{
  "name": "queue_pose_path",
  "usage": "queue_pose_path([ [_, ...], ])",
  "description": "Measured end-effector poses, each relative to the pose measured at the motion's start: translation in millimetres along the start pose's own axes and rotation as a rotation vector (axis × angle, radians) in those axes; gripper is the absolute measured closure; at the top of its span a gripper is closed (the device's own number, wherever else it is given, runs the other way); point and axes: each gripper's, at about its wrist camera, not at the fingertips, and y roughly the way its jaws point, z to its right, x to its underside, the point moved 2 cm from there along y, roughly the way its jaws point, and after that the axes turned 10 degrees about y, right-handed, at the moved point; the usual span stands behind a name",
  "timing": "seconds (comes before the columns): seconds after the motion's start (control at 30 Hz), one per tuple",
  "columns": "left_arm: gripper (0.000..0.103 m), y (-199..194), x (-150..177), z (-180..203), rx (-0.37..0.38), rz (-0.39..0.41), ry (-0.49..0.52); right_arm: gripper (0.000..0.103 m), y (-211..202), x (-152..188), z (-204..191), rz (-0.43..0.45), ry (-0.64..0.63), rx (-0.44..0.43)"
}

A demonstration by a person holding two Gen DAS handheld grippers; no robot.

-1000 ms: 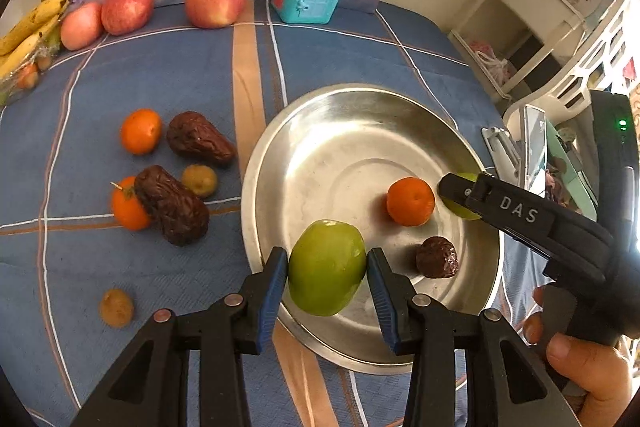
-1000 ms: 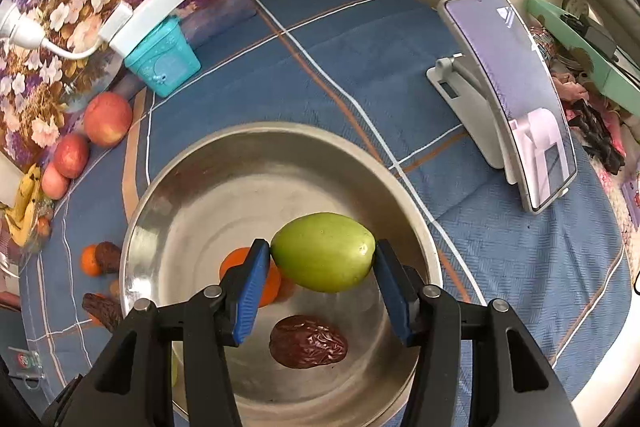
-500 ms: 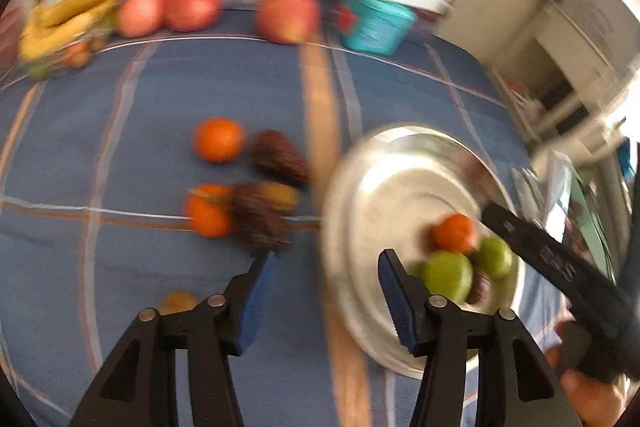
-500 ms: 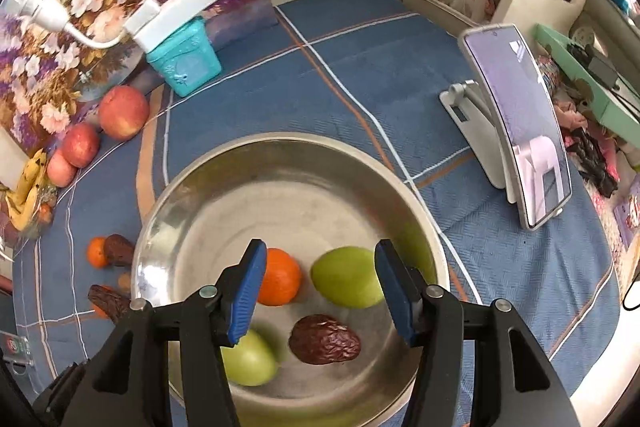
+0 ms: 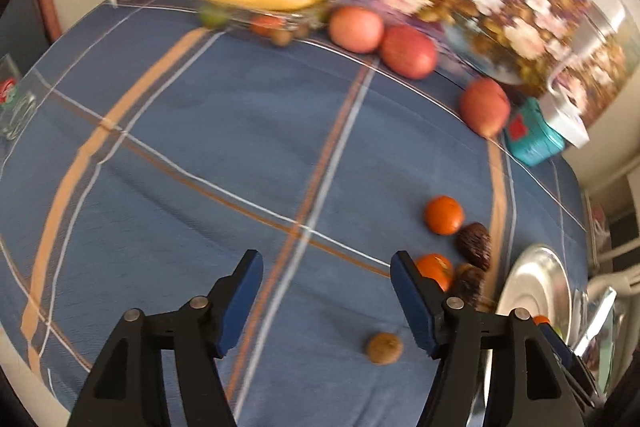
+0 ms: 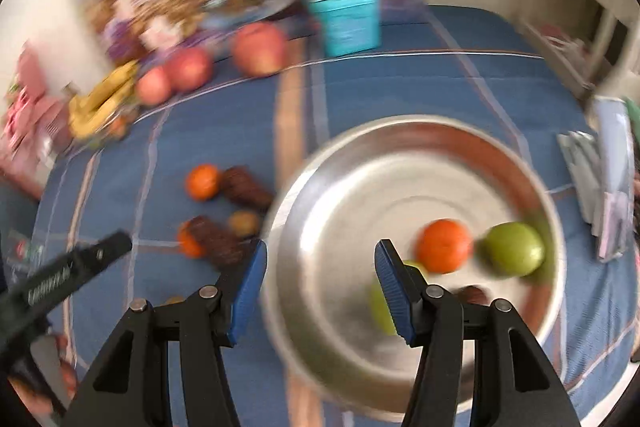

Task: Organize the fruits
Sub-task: 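Withdraw both open tools from the bowl back toward the fruit pile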

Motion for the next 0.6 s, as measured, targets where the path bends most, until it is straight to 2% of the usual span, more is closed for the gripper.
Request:
queue_pose_path([
  [0.2, 0.019, 1, 6, 1, 0.001, -0.009, 0.005, 0.046, 7, 8, -30, -0.006, -0.089, -0.03],
  [0.3, 0.0, 7, 6, 5, -0.02, -0.011, 0.016, 0.046, 10, 9, -36, -0.001, -0.103, -0.051],
  [0.43, 0.0, 20, 9, 3, -0.092, -0.048, 0.026, 0.044, 18, 6, -41, -0.007, -0.121, -0.065],
  [0.53, 0.0, 24, 9, 1, -0.109, -0.054, 0.023, 0.023, 25, 6, -43, 0.0, -0.128, -0.06],
  [0.6, 0.0, 25, 8, -1, -0.119, -0.056, 0.017, 0.022, 28, 6, -44, -0.002, -0.146, -0.051],
])
